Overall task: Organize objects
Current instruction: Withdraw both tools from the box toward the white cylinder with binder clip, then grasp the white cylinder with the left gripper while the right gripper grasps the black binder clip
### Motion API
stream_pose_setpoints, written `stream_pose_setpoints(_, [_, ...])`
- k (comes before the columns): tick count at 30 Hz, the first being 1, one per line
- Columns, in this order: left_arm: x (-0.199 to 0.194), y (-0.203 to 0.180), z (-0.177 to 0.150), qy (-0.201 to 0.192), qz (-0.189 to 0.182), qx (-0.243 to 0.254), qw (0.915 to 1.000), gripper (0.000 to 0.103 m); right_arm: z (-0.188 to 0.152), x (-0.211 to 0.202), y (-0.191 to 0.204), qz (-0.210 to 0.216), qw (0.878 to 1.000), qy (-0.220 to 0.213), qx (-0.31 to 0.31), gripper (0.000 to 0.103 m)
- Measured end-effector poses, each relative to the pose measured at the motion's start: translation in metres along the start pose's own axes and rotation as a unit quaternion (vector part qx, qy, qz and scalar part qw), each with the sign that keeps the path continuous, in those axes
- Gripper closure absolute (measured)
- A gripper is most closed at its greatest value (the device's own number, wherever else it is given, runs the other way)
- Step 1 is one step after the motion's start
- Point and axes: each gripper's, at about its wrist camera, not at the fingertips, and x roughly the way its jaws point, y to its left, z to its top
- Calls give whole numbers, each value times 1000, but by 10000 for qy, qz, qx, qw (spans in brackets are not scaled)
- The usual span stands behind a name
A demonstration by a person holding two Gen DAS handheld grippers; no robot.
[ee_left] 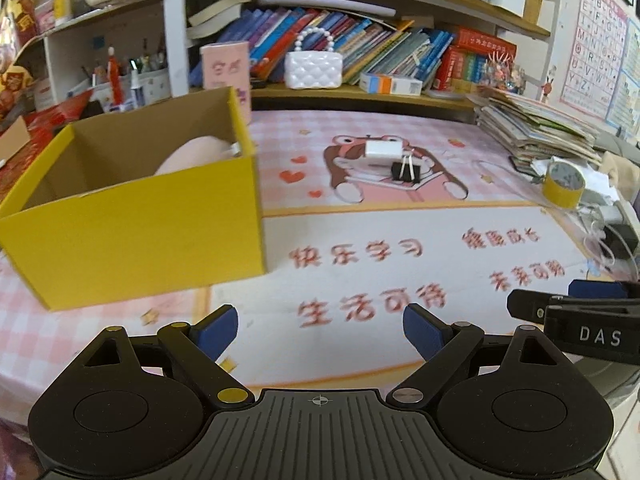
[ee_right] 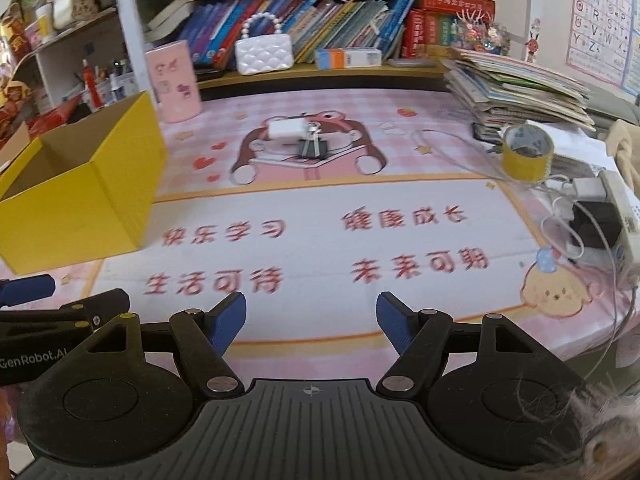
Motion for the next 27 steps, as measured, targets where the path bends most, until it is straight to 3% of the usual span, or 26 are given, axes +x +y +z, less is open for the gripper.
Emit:
stream_pose_setpoints(8, [30, -27, 23, 41, -43, 75, 10000, 11, 25, 22, -30, -7, 10000, 0, 51, 33])
stream_pose_setpoints(19, [70, -54, 64, -80, 228, -97, 9997, 11, 70, 67, -66, 190, 9998, -34, -82, 33])
stream_pose_setpoints(27, [96, -61, 108, -327, 482, -297, 9979, 11, 94, 106, -74, 610, 9975, -210, -276, 36])
